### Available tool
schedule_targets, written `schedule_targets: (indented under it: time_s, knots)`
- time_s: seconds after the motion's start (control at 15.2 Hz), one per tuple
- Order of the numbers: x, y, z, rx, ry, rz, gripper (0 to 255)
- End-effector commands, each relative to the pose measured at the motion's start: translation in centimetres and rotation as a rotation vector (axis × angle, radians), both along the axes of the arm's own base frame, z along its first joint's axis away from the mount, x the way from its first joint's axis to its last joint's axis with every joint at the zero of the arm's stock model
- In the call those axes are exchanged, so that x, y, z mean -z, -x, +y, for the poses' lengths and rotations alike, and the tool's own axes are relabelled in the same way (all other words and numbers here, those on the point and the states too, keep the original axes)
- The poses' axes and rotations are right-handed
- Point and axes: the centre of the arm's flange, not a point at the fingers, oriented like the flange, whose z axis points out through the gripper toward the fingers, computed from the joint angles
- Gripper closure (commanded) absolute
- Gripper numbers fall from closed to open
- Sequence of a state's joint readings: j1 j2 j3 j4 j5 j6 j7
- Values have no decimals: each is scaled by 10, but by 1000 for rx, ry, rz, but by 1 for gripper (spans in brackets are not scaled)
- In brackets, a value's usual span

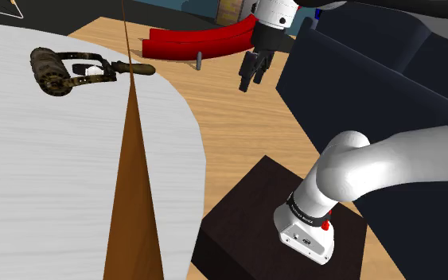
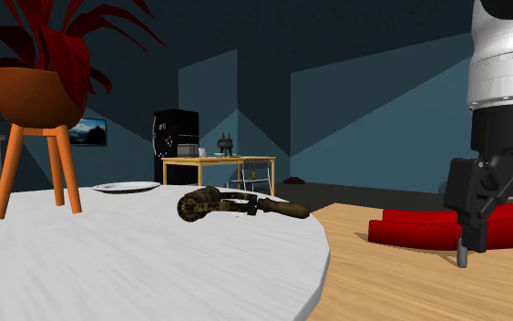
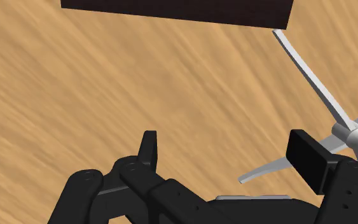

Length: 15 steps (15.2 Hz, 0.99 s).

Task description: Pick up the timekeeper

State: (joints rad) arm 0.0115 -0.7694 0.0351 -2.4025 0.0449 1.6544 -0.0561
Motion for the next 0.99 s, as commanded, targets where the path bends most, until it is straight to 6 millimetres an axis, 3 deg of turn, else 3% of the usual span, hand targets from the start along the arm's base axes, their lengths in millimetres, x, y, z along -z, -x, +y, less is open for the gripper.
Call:
schedule_targets:
  time_s: [0.0, 0.46, 0.92]
  knots:
    - [0, 0, 0, 0, 0, 0, 0]
    - [4, -75, 36, -208, -31, -54, 0]
    - [4, -141, 86, -416, -61, -108, 0]
